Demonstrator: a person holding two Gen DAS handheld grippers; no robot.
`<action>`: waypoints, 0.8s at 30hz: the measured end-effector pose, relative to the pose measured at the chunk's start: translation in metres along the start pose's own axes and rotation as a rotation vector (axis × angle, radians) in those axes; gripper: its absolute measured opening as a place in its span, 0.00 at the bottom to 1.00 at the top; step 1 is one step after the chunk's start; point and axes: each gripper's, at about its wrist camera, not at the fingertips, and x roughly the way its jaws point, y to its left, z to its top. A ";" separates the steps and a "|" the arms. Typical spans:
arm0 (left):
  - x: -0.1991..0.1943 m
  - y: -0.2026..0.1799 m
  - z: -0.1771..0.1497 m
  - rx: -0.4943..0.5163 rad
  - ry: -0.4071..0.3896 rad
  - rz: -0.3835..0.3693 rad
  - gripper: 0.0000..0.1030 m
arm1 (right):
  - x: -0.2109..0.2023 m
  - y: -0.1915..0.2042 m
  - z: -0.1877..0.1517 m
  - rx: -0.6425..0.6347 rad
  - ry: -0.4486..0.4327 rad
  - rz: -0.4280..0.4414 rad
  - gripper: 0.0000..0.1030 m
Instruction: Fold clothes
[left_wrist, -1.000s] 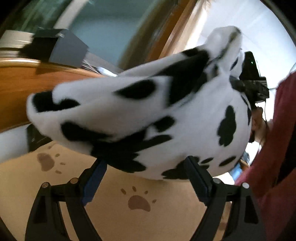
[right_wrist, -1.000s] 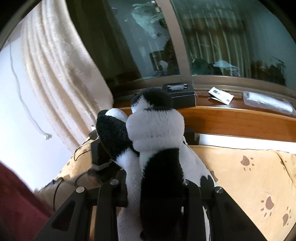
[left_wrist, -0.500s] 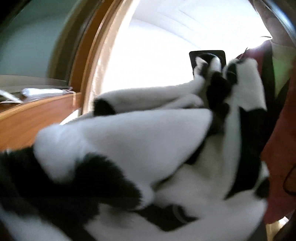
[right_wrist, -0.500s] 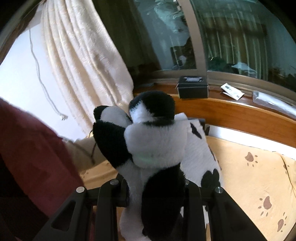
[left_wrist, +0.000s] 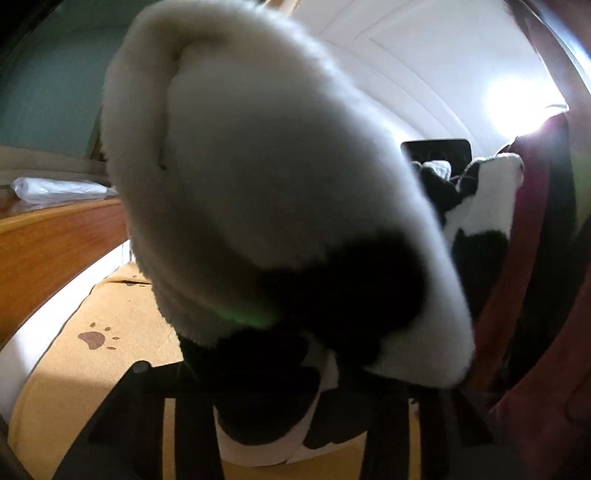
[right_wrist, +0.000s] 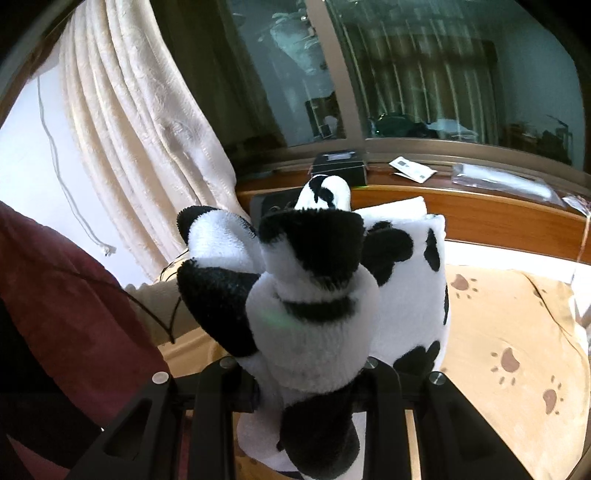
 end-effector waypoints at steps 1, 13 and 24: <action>0.001 -0.003 0.002 0.012 0.010 0.003 0.46 | -0.002 0.001 -0.003 -0.004 0.002 -0.001 0.29; 0.060 0.021 0.050 -0.060 0.132 0.096 1.00 | -0.049 -0.043 -0.033 0.184 -0.137 -0.070 0.29; 0.225 0.074 0.072 -0.320 0.499 0.159 1.00 | -0.094 -0.159 -0.131 0.558 -0.228 -0.171 0.29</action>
